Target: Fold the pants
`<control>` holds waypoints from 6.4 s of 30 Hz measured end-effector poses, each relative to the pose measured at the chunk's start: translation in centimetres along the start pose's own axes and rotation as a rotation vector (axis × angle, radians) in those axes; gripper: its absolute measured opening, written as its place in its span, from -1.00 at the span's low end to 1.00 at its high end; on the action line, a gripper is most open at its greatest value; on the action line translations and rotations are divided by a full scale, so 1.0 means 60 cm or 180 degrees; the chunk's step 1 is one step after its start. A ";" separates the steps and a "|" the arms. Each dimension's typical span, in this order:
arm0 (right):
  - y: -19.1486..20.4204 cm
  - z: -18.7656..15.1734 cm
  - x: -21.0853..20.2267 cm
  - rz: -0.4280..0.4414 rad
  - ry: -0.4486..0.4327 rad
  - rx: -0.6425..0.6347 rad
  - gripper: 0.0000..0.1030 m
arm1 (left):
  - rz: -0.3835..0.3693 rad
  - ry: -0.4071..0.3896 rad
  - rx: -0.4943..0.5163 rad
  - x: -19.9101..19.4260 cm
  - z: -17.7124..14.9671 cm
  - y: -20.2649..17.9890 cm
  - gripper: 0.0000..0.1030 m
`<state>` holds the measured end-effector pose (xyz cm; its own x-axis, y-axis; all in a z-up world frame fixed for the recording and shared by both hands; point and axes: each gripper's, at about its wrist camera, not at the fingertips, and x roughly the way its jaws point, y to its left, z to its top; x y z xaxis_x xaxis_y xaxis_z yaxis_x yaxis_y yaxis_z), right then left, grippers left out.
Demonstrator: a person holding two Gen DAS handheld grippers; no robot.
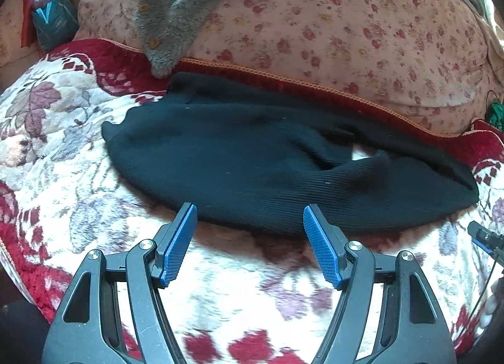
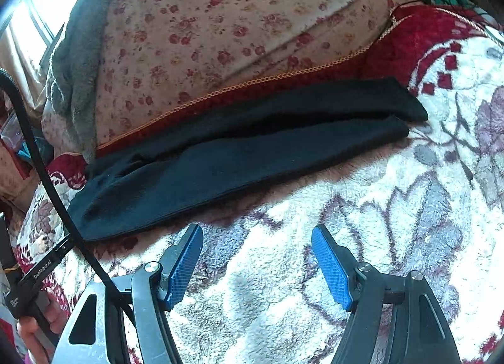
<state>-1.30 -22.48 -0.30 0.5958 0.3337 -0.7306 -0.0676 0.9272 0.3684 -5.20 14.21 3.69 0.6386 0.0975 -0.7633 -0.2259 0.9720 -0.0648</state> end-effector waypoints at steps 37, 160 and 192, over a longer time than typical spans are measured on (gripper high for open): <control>-0.158 0.110 0.086 0.0676 -0.0326 0.1202 -0.71 | -0.0022 0.0216 -0.0699 0.100 0.082 0.088 0.22; 0.053 0.313 0.286 0.0871 0.1391 -0.2776 -0.03 | -0.2054 0.1251 0.2157 0.246 0.263 -0.140 -0.23; 0.064 0.294 0.290 0.0726 0.1661 -0.3164 -0.67 | -0.1887 0.1154 0.2700 0.249 0.208 -0.205 -0.69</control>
<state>22.94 -16.12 -1.42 0.0993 0.3260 -0.9401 -0.8725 0.4829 0.0753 16.26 6.36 1.11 0.1929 -0.3677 -0.9097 0.7141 0.6885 -0.1268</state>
